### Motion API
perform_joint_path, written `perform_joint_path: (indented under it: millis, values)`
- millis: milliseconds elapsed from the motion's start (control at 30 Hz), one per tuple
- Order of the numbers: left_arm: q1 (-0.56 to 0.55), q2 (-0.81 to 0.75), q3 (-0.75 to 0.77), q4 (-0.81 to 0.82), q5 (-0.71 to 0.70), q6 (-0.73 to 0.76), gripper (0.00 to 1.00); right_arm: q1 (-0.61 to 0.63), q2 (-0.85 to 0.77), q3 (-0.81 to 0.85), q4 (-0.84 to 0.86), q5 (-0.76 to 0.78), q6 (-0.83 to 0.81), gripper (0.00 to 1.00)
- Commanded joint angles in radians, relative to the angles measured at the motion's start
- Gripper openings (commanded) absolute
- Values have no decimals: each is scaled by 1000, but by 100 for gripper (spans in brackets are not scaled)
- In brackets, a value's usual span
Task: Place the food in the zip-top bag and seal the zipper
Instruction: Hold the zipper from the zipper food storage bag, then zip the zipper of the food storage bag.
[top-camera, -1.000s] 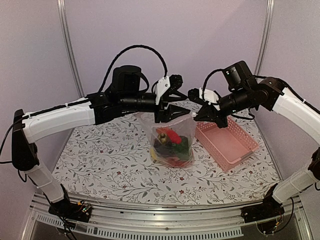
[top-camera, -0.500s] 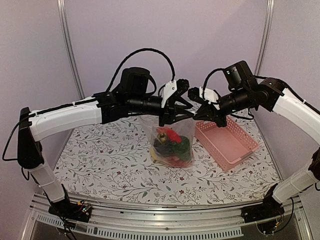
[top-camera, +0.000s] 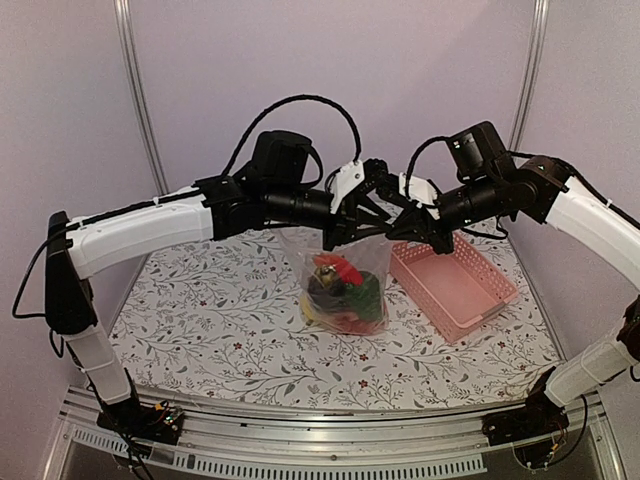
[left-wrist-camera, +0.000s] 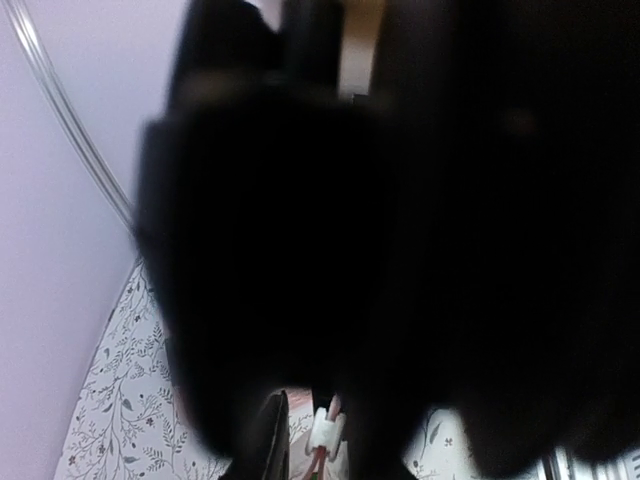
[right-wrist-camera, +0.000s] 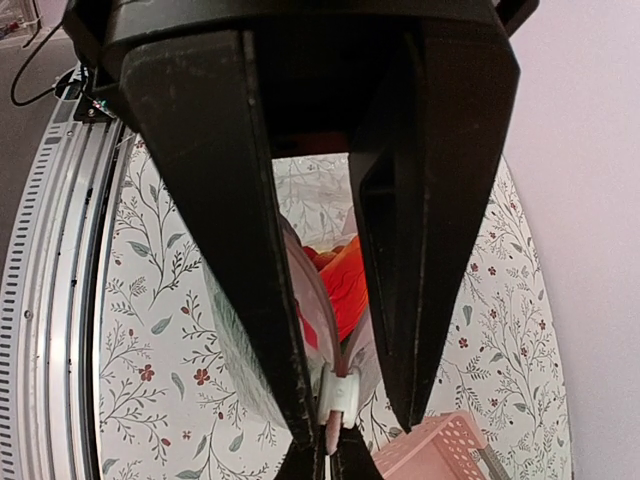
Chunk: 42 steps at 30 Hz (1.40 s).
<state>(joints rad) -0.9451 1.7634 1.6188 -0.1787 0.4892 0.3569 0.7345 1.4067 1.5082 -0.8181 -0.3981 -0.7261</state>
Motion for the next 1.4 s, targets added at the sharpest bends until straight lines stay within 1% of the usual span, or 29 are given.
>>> perform_joint_path:
  millis: [0, 167, 267, 400, 700, 900, 1100, 1233, 1367]
  values:
    - [-19, 21, 29, -68, -20, 27, 18, 8, -32, -14, 19, -3, 0, 4]
    - [-18, 22, 54, -121, -24, 47, 12, 8, -34, -16, 25, 6, -3, 3]
    - [-20, 27, 74, -167, -40, 61, 7, 8, -36, -16, 30, 13, 2, 0]
    - [-18, 27, 105, -223, -57, 70, 5, 5, -35, -24, 36, 36, -6, 0]
    - [-18, 1, 138, -294, -155, 73, 5, -43, -46, -44, 64, 9, 8, 0]
    - [-17, 9, 153, -311, -173, 61, 7, -59, -59, -65, 71, -11, 6, 0]
    - [-16, 10, 172, -349, -221, 61, 8, -71, -78, -85, 69, 2, -3, 0]
    - [-5, -14, 173, -366, -279, 74, 8, -82, -87, -99, 68, 18, -14, 0]
    - [14, -40, 171, -392, -302, 78, 8, -90, -93, -115, 71, 25, -19, 0]
